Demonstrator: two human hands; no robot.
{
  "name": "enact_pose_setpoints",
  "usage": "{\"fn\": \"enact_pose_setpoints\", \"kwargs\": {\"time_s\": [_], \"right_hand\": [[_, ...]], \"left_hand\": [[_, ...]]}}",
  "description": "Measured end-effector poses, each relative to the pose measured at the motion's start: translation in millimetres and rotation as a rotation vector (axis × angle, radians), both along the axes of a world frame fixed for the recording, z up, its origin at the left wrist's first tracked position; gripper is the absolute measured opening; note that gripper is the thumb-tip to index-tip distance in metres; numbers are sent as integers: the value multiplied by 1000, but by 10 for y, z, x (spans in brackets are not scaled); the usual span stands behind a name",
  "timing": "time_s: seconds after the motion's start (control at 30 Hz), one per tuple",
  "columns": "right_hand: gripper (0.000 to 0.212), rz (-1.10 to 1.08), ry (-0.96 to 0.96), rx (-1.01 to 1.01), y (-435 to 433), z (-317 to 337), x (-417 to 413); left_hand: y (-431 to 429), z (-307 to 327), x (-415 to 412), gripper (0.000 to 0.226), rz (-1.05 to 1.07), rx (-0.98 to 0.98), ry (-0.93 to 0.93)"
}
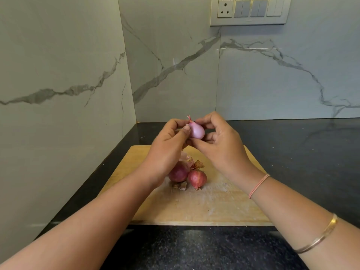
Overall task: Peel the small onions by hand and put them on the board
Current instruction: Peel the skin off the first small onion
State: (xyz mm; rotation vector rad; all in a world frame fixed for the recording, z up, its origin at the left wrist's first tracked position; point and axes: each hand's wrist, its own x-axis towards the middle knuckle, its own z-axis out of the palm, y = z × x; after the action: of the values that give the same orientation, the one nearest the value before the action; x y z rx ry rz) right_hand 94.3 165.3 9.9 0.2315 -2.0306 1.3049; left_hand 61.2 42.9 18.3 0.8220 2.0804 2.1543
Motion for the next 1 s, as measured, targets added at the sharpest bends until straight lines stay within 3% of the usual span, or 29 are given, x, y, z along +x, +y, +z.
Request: {"fn": "enact_pose_setpoints", "kwargs": {"time_s": [0.17, 0.5, 0.63, 0.83, 1.0], "right_hand": [[24, -11, 35, 123, 20, -21, -27], [29, -160, 182, 398, -29, 6, 48], [24, -207, 249, 484, -46, 10, 59], [19, -223, 240, 429, -49, 26, 64], [22, -157, 119, 349, -32, 55, 61]], "left_hand": [[-41, 63, -24, 15, 104, 171, -34], [-35, 94, -24, 15, 60, 298, -198], [-25, 93, -4, 20, 101, 273, -162], [-15, 77, 18, 15, 219, 177, -52], [-51, 91, 13, 13, 305, 34, 94]]}}
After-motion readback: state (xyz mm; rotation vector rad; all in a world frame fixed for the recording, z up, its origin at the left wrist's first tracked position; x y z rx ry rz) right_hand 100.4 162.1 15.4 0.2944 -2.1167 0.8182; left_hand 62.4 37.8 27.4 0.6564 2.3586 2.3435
